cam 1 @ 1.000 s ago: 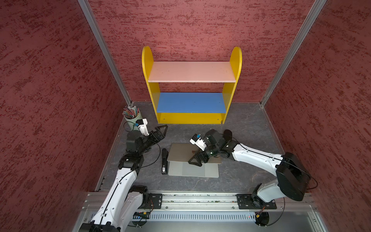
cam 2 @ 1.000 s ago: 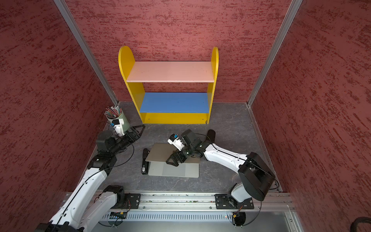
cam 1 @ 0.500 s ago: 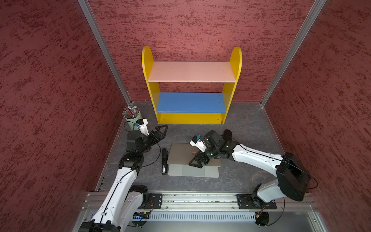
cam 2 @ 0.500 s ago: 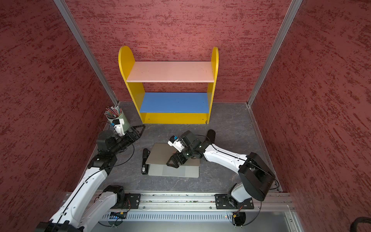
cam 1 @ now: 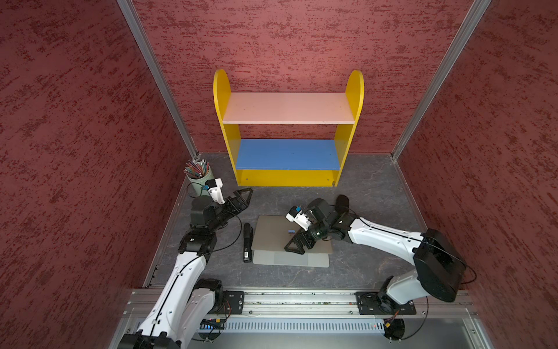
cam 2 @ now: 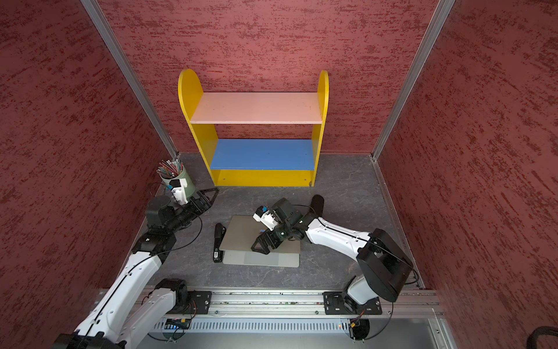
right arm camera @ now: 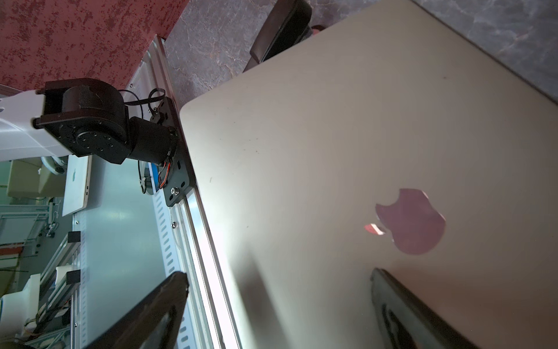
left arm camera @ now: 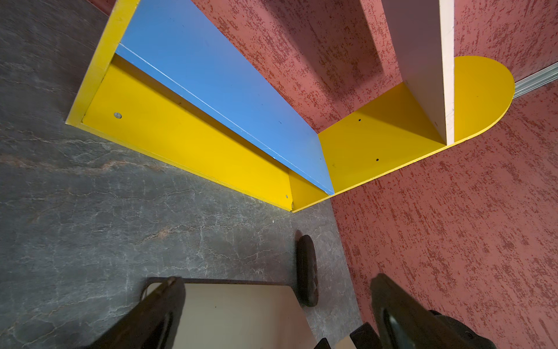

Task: Close the laptop lid and set it aside
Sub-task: Close the lid of the laptop.

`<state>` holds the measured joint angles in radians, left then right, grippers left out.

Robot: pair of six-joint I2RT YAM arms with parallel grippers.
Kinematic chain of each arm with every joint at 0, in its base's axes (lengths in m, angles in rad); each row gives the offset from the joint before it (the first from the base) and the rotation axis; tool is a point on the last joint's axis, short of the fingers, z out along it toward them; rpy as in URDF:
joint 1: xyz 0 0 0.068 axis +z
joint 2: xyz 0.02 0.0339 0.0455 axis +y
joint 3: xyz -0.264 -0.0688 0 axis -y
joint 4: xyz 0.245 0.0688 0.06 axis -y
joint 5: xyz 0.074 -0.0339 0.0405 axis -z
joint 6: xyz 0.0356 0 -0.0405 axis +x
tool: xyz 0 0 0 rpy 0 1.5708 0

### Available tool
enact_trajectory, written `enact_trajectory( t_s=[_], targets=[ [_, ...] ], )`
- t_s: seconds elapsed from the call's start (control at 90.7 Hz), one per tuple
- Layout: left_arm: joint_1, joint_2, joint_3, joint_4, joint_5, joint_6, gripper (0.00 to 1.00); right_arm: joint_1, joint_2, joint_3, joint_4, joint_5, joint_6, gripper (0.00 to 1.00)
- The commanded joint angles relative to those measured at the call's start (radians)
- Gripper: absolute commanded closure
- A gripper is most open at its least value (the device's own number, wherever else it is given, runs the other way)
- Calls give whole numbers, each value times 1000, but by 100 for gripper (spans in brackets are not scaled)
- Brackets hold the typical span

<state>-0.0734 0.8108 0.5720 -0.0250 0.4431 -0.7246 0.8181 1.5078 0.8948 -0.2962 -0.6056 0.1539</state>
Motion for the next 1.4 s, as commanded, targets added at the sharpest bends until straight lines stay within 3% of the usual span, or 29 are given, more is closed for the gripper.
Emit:
enact_trajectory(
  t_s=[0.0,1.102,1.256,1.389],
  targets=[
    [-5,-12,-11,21,-8,17,0,17,30,-30,-51,10,25,2],
    [-22,-5,-6,10,0,15,0,18,165,-1,-14,58,52,2],
    [-63,1,24,-37,-29,26,0,18,112,-4,-34,105,65,1],
    [-160,17,51,-74,-80,40,0,18,52,-15,-53,167,89,1]
  ],
)
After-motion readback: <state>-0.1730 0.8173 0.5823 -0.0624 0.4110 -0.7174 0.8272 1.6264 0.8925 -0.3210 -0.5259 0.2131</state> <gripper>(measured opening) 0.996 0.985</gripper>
